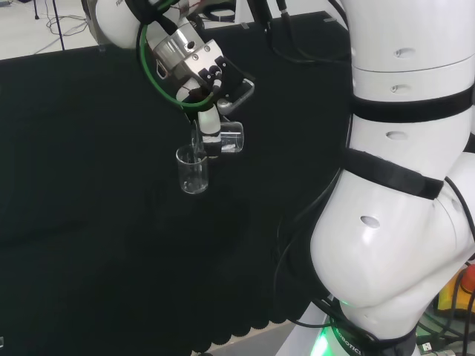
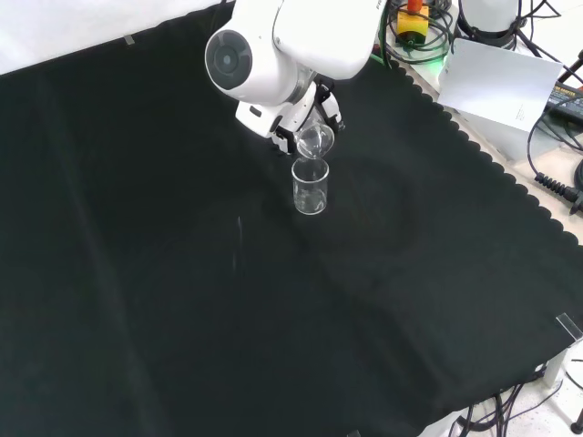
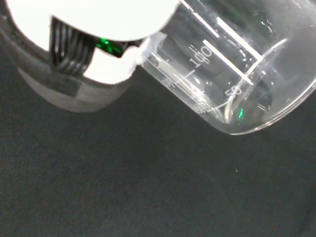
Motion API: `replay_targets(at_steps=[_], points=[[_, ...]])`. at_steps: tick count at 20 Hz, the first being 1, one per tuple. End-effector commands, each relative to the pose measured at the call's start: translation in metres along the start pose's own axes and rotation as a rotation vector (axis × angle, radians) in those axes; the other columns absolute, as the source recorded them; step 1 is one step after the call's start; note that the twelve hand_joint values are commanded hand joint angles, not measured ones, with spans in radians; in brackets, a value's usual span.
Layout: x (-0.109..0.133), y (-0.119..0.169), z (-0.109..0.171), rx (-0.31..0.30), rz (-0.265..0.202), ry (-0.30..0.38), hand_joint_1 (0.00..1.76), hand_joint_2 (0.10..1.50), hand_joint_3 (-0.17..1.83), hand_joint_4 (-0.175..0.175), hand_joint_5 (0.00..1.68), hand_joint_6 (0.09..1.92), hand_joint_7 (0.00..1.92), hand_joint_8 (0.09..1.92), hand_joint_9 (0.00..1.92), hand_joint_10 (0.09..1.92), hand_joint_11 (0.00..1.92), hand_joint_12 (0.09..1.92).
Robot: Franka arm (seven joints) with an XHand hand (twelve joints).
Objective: Pour the water from the handheld beaker into the one on the table.
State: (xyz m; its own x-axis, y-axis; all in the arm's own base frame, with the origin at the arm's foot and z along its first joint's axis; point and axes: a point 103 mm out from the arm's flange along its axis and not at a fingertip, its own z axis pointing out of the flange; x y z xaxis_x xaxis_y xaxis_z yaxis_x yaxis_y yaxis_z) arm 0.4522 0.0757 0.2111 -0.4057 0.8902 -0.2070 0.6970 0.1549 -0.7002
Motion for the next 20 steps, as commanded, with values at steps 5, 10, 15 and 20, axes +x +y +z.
replay_targets(at_steps=[5, 10, 15, 20], points=[[0.003, 0.000, -0.007, 0.020, 0.012, -0.051, 1.32, 0.64, 0.64, -0.175, 1.32, 0.55, 1.38, 0.51, 1.76, 0.11, 1.38, 0.63], [0.004, 0.000, -0.008, 0.027, 0.022, -0.066, 1.32, 0.64, 0.64, -0.175, 1.32, 0.55, 1.38, 0.52, 1.76, 0.11, 1.38, 0.63], [0.008, 0.000, -0.011, 0.047, 0.026, -0.069, 1.32, 0.64, 0.64, -0.175, 1.32, 0.56, 1.37, 0.52, 1.76, 0.12, 1.38, 0.63], [0.011, -0.002, -0.015, 0.053, 0.037, -0.083, 1.32, 0.64, 0.64, -0.175, 1.31, 0.56, 1.37, 0.53, 1.76, 0.12, 1.38, 0.63]])
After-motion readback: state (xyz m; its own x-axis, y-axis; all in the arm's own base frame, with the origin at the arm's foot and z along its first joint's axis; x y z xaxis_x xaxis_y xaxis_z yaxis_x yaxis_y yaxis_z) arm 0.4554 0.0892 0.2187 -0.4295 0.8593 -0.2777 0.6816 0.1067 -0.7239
